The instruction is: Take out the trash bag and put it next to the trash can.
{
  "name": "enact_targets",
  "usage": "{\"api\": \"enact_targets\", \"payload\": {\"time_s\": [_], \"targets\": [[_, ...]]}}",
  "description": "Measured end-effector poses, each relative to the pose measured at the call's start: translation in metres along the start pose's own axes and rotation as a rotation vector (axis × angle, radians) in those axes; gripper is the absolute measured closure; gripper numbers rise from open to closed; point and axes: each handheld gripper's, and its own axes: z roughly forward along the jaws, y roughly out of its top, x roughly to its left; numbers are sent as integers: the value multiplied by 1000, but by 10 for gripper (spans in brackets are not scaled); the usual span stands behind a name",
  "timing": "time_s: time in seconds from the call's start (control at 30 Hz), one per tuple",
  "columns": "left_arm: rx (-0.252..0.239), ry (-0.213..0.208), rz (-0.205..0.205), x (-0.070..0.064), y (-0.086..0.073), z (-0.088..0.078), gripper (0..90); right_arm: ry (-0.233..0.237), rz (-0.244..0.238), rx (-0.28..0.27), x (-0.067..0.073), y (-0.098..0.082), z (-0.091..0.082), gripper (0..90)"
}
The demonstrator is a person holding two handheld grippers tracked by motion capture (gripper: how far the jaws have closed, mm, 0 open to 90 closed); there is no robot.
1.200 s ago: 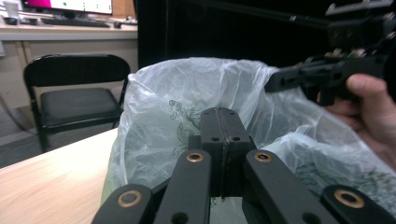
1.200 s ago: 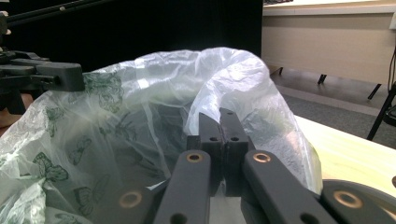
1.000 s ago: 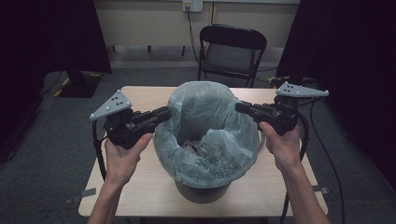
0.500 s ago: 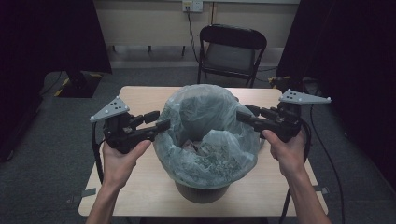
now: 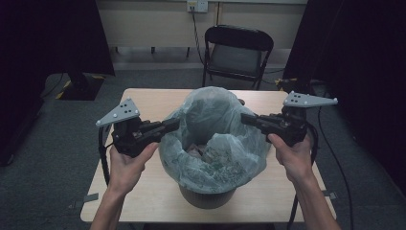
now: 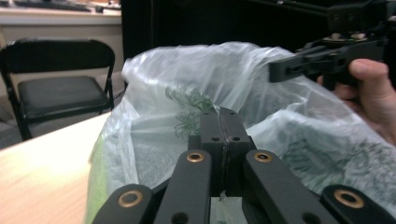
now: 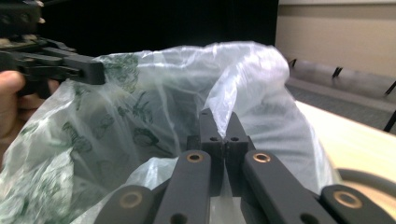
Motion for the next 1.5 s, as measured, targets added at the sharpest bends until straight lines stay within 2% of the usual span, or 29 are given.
{"api": "enact_targets", "payload": {"time_s": [0.1,0.17,0.4,0.53,0.73,0.83,0.9,1.07,1.13,1.23,1.37,1.43,1.5], "targets": [[-15,-28,3,-5,10,2,900,24,8,-21,2,9,2,900],[-27,-30,0,-6,13,4,900,42,14,-41,2,14,3,900],[-64,-78,-16,-4,25,13,900,42,8,-72,5,27,7,900],[-58,-113,-24,-7,28,23,900,42,9,-85,3,32,7,900],[-58,-141,-4,-14,39,33,900,51,5,-112,4,40,7,900],[-70,-169,-9,-18,44,36,900,74,17,-128,3,43,8,900],[-78,-184,-15,-20,48,37,900,107,28,-153,2,44,7,900],[-89,-188,0,-26,55,39,900,131,-4,-171,9,51,3,900],[-100,-193,-2,-27,57,40,900,167,-13,-181,12,51,1,900],[-100,-196,2,-29,58,44,900,200,-40,-157,19,48,6,890],[-102,-214,-3,-30,57,49,900,236,-50,-136,24,43,12,825],[-106,-221,-12,-30,57,51,900,269,-49,-127,25,43,14,794],[-116,-229,-21,-29,58,51,900,278,-57,-124,27,42,15,735]]}}
